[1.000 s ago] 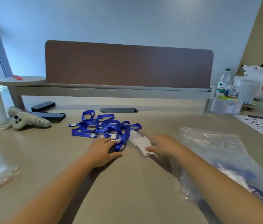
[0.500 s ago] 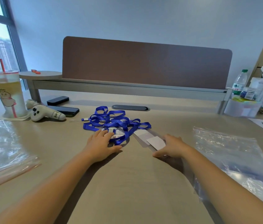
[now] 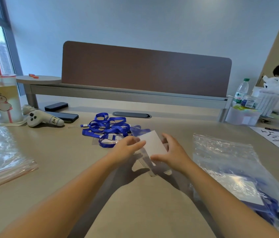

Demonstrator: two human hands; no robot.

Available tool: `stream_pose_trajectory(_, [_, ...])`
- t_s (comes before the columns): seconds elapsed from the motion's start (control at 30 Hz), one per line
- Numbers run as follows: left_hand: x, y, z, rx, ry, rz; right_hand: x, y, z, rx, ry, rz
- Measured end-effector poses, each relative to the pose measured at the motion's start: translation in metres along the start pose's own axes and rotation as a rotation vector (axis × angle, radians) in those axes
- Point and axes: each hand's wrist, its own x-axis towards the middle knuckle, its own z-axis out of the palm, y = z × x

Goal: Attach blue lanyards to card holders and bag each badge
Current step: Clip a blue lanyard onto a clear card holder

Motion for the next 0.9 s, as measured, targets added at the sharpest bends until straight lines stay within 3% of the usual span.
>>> stream_pose_trajectory(0.3, [-0.002,-0.004,-0.025,-0.200,0.228,-0.095,0.006,-0.015,0.026,0.219,-0.077,-0.046])
stream_pose_trajectory(0.63, [-0.022,-0.057,-0.102,-0.165,0.356,-0.212,0.049,-0.018,0.058,0.019,0.075,-0.002])
stream_pose_trajectory(0.9, [-0.009,-0.079,-0.123,-0.110,0.421,-0.263,0.096,-0.040,0.089,-0.272,-0.011,-0.130])
